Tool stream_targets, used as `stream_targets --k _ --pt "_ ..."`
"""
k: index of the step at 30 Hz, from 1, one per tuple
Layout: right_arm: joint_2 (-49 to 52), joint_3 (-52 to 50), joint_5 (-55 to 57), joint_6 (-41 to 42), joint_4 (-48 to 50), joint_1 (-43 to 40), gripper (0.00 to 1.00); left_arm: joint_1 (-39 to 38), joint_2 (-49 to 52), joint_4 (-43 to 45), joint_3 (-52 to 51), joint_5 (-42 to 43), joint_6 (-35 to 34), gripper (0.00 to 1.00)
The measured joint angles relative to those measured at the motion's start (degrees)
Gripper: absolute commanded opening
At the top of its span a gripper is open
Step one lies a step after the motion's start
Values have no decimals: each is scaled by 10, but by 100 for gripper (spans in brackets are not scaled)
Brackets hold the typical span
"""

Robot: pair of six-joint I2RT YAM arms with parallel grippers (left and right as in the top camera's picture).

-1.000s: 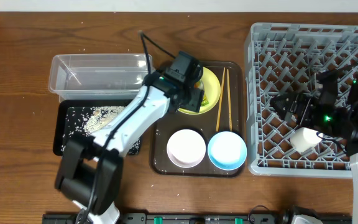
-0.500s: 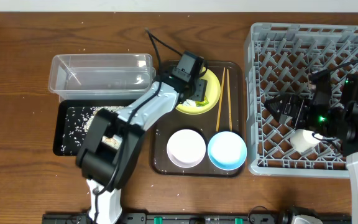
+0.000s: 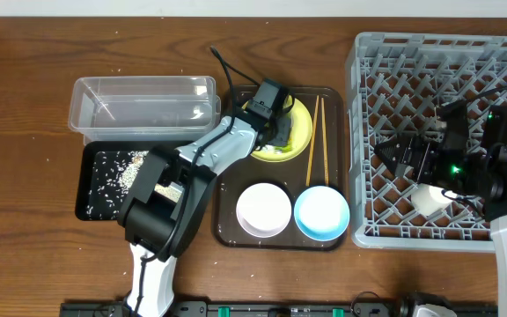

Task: Sort waste into correct bins and load items into the dishwasher rack
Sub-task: 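Grasp the snack wrapper with the left gripper and drop it in the clear bin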

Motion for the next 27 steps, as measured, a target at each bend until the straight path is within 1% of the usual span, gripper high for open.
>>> stream_targets --k 4,6,8,10,12,14,16,17,18,19,20,23,27 --pt "0 0 0 0 -4 0 93 0 -15 -21 7 12 4 6" --pt "0 0 0 0 -4 0 93 4 -43 -38 7 16 4 6" --pt "0 0 0 0 -5 0 93 14 -96 -56 9 14 4 6" --pt "0 0 0 0 -5 0 93 31 -152 -77 18 -1 4 6" --pt "0 0 0 0 -5 0 93 59 -208 -106 32 -32 4 6" --pt "0 0 0 0 -5 0 93 96 -244 -125 42 -64 4 6" --pt "0 0 0 0 -4 0 92 134 -256 -129 45 -89 4 6" --pt "0 0 0 0 -2 0 93 155 -252 -129 45 -101 4 11" --pt "0 0 0 0 0 0 93 169 -245 -129 45 -108 5 24" --pt "0 0 0 0 1 0 93 182 -234 -128 45 -114 8 44" --pt "0 0 0 0 2 0 93 193 -218 -126 45 -117 6 53" --pt "0 0 0 0 2 0 93 212 -178 -123 40 -108 3 56" --pt "0 0 0 0 2 0 93 206 -167 -127 31 -67 3 57"
